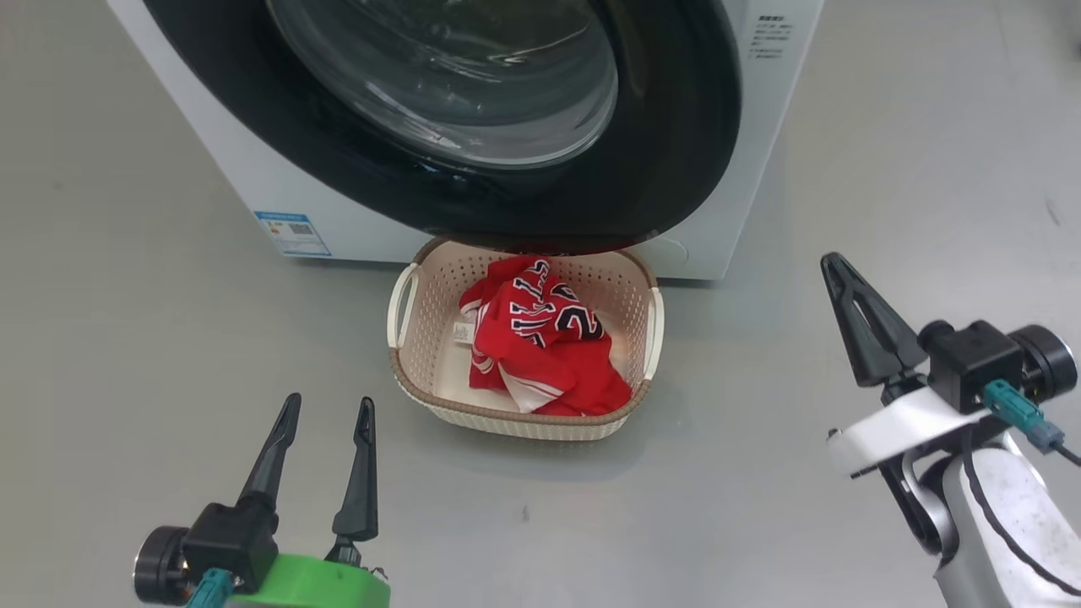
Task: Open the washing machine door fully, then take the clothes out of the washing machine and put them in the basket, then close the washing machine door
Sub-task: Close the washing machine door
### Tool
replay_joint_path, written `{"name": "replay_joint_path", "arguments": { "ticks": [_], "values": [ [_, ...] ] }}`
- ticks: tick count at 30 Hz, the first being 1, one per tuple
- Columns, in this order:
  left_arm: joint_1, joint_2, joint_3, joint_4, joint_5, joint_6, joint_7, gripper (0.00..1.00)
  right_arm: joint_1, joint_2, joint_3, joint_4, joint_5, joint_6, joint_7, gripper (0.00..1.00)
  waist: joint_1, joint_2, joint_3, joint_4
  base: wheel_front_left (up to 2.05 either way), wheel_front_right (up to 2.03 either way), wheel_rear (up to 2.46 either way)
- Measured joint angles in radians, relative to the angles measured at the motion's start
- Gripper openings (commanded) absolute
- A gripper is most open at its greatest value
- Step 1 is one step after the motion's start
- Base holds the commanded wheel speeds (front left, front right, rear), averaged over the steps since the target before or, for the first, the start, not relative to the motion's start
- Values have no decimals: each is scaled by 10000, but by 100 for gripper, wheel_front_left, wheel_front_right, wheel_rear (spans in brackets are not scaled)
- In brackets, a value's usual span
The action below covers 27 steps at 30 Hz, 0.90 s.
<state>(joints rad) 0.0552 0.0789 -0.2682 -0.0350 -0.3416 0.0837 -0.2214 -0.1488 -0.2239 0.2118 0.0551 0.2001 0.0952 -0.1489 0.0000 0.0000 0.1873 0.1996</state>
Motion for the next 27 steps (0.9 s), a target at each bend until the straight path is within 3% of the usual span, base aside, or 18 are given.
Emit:
{"name": "replay_joint_path", "arguments": {
  "ticks": [18,27],
  "values": [
    [-1144,-307,-677,69,-105,-201,-267,100,-3523,-332,318,767,-105,180,639,0,0,0,1738,1950,0,0,0],
    [-1385,-336,-763,161,-199,-198,-276,100,-4800,-408,324,1200,-102,184,704,0,0,0,2339,2493,0,0,0]
  ]
}}
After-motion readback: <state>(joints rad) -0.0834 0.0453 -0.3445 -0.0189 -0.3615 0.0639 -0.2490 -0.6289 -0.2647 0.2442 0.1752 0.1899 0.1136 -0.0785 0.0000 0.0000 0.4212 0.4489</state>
